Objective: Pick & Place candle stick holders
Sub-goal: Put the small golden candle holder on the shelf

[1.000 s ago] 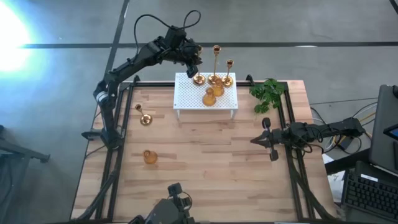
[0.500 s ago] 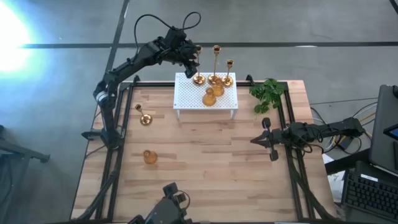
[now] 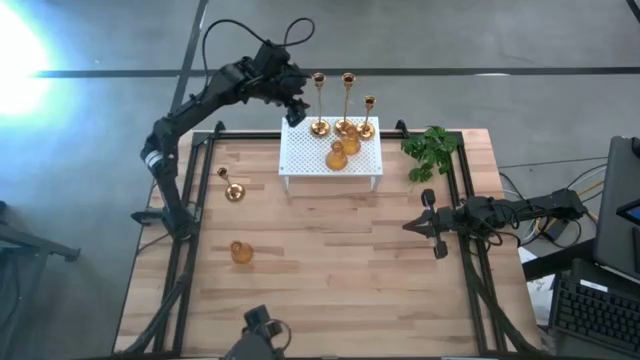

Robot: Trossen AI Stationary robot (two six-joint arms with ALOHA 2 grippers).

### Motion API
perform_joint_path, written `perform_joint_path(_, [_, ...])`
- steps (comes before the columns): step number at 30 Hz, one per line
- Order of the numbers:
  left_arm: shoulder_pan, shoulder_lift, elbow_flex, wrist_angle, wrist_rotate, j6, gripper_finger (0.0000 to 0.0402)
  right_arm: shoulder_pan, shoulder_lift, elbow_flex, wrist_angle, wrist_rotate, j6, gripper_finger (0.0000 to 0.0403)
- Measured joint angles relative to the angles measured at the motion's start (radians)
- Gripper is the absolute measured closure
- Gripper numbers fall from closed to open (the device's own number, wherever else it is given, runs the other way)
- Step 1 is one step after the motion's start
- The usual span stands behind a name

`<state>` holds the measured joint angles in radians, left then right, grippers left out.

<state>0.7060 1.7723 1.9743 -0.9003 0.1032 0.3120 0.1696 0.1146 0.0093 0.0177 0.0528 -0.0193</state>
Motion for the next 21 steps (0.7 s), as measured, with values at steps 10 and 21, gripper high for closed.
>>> perform_joint_path(10, [-0.026,-0.12,0.0,-0.272,-0.044,-0.082,0.0174,0.0,0.0,0.0,0.0,0.0,0.0,0.0394])
perform_joint_path(21, [-0.158,-0.275,-0.006,-0.403,-0.254,-0.264,0.0179,0.0,0.0,0.0,0.0,0.0,0.0,0.0394])
